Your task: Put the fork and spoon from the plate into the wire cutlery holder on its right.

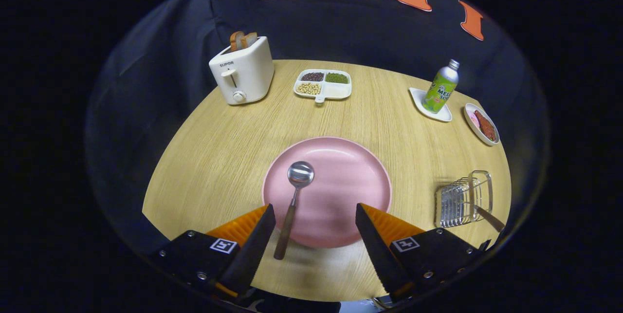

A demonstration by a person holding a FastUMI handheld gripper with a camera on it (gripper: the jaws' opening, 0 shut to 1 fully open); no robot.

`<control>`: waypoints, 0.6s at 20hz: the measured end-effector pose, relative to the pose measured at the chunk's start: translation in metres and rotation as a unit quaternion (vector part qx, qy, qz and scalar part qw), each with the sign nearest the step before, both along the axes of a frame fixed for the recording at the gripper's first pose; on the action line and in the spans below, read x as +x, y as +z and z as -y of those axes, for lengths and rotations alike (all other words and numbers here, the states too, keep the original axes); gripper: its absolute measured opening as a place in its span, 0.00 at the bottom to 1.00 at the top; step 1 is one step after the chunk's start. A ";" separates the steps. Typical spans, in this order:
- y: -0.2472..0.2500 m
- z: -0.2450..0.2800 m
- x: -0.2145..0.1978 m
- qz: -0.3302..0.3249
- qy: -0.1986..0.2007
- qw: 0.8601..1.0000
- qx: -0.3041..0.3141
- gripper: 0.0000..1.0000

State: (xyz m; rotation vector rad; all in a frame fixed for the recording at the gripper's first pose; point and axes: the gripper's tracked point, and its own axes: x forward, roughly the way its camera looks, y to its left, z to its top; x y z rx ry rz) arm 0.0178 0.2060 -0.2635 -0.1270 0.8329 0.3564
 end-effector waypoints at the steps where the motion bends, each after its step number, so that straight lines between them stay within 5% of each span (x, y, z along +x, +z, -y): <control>1: -0.005 -0.006 0.001 0.002 0.002 1.000 -0.001 0.99; 12: -0.044 -0.027 0.014 0.035 -0.006 0.999 -0.019 0.51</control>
